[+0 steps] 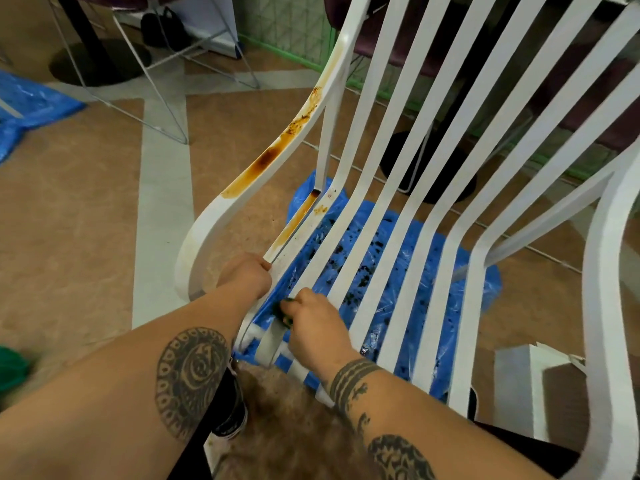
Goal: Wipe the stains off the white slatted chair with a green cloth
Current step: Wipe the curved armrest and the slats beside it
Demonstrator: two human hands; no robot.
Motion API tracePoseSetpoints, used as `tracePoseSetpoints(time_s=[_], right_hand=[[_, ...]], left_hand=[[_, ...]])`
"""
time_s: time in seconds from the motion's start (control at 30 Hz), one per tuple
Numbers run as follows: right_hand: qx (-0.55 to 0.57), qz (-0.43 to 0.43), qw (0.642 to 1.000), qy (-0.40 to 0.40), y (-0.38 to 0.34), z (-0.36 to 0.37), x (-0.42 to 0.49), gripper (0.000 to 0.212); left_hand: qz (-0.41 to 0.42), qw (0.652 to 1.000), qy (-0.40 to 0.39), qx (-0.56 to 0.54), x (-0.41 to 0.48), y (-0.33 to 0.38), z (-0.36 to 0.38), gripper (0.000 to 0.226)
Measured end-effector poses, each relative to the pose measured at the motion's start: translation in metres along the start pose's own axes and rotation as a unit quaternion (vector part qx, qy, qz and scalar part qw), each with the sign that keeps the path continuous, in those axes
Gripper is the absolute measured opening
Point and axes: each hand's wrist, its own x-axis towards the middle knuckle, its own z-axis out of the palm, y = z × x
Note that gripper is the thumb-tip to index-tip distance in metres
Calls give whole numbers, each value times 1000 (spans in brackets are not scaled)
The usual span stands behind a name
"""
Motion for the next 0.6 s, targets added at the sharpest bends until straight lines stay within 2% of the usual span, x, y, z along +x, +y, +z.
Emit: tracePoseSetpoints(time_s=[0.17,0.27,0.3,0.4,0.47,0.53,0.6], right_hand=[[-26,-77,995,-55,-1,-8,-10,51],[-11,-134,985,-108,-6,-10,-18,43],[13,-127,986,-107,-8,-13,-19,41],[108,-10,994,-29,2,-16,-5,49],[100,45,994,6,13,-17,8,53],[68,48,997,2,17,-16,12,53],[42,2,998,-40,11,-15,9,51]], left_hand=[[-5,1000,-10,14,-5,7,-5,37],[-7,1000,-18,12,-9,5,-5,38],[-10,1000,-18,10,-9,5,-4,38],[-16,1000,-7,-1,-4,9,-5,41],[-18,999,0,-37,2,14,-6,41],[-16,997,8,-76,6,22,-8,39],[-19,994,25,-102,11,28,-9,38]])
